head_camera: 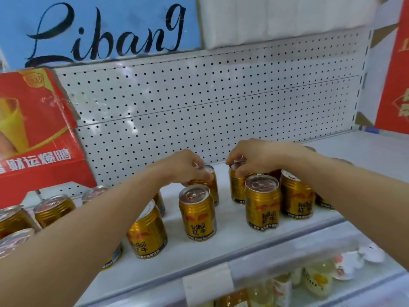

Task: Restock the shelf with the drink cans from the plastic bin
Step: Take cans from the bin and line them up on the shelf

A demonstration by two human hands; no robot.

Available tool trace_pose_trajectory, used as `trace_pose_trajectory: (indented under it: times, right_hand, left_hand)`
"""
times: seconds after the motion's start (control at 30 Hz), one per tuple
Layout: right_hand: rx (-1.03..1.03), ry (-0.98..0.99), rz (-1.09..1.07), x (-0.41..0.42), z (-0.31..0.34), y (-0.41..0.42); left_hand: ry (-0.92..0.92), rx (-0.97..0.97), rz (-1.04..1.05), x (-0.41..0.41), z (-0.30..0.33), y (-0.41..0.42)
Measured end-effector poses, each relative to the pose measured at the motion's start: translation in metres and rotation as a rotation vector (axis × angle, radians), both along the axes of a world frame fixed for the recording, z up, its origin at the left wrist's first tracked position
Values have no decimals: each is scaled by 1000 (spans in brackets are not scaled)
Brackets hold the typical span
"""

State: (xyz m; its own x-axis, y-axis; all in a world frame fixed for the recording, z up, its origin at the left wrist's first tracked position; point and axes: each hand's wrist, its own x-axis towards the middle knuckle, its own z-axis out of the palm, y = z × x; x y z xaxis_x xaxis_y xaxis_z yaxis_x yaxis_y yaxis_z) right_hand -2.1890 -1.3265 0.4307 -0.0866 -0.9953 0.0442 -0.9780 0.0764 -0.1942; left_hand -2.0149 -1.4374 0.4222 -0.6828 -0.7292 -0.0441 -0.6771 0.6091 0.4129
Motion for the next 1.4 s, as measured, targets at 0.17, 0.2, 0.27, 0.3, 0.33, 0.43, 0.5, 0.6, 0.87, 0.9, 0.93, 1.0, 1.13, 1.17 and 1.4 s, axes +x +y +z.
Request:
trace_pose_trajectory:
  times: [0.17, 0.2, 0.27, 0.3, 0.33, 0.43, 0.5, 0.6, 0.87, 0.9, 0.93, 1.0, 1.13, 1.17, 1.4]
  right_hand:
    - [2, 18, 4, -2, -2, -2]
    - [2, 20, 8, -2, -3, -3]
    - [1, 25, 14, -4, -3, -3]
    - [-1, 26, 18, -4, -4, -3]
    - [-4, 26, 21, -4, -3, -2]
    - [-12, 27, 35, -5, -3, 0]
    - [-13, 26, 48, -5, -2, 1]
    - [-20, 22, 60, -6, -3, 2]
    - [-20, 44, 73, -8, -5, 1]
    - [-22, 45, 76, -8, -5, 0]
    - [-22, 48, 77, -8, -6, 0]
    - [-12, 61, 74, -7, -6, 1]
    - [-45, -9, 67, -9, -6, 11]
    - [-74, -39, 72, -10, -4, 18]
    - [-54, -38, 103, -3, -2, 70]
  left_hand:
    - [-2, -19, 52, 2, 0, 9]
    - [-9, -29, 65, 3, 1, 11]
    - [-24, -49, 90, 3, 1, 16]
    - [-28, -53, 104, 2, 1, 17]
    - [-28, -56, 119, 1, 1, 19]
    - [-10, -72, 154, -2, -2, 21]
    - [7, -71, 165, -4, -4, 22]
    - [26, -62, 168, -5, -6, 23]
    - [65, -59, 183, -6, -9, 30]
    - [73, -58, 187, -5, -9, 31]
    - [73, -59, 190, -5, -9, 32]
    - [68, -53, 192, -4, -10, 34]
    - [131, -13, 220, 5, -7, 50]
    - [156, -27, 237, 10, -6, 57]
    - [-63, -102, 228, 46, -11, 91]
